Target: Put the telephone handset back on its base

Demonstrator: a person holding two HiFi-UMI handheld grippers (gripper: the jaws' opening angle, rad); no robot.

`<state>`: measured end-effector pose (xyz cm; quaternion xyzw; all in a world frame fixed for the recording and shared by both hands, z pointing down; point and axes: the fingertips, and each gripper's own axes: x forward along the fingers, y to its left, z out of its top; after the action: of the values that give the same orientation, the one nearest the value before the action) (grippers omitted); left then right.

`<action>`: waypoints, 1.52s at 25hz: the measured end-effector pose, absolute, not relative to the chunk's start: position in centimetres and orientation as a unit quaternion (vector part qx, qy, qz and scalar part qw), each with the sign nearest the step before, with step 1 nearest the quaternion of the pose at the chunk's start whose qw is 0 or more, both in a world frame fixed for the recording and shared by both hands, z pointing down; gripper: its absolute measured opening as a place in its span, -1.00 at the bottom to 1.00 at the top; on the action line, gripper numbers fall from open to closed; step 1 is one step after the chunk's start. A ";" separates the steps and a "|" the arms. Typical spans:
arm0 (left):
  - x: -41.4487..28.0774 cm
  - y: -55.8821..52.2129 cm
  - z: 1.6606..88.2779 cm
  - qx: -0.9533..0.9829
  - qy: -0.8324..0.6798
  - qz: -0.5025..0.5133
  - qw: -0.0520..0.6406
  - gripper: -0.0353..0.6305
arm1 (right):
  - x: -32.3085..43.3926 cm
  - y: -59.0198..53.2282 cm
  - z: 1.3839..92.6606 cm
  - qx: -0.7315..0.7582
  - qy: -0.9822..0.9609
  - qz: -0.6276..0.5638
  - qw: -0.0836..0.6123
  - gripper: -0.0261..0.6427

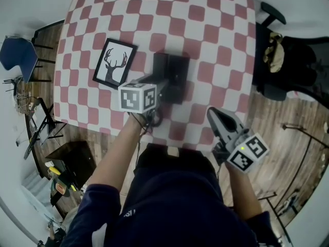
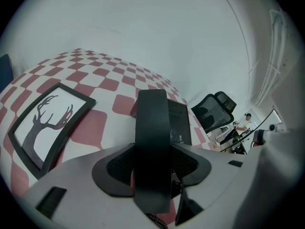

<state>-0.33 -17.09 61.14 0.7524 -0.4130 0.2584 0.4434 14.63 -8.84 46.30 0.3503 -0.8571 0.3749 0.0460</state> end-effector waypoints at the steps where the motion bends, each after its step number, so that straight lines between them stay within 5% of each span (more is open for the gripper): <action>1: -0.4 -17.0 61.2 0.752 -0.415 0.255 0.445 -0.14 | 14.6 -8.8 46.4 0.350 -0.857 0.376 0.047 -0.87; 19: -1.3 -15.7 60.2 0.760 -0.416 0.223 0.448 -0.14 | 12.8 -8.6 46.2 0.343 -0.861 0.370 0.057 -0.87; 38: -5.2 -11.2 43.8 0.858 -0.396 0.152 0.291 -0.28 | 8.8 -9.4 39.6 0.360 -0.882 0.302 0.042 -0.87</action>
<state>-5.21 -11.17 43.83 0.8577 -0.3960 0.1518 0.2907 8.82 -9.37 39.63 0.3600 -0.8816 0.3024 0.0416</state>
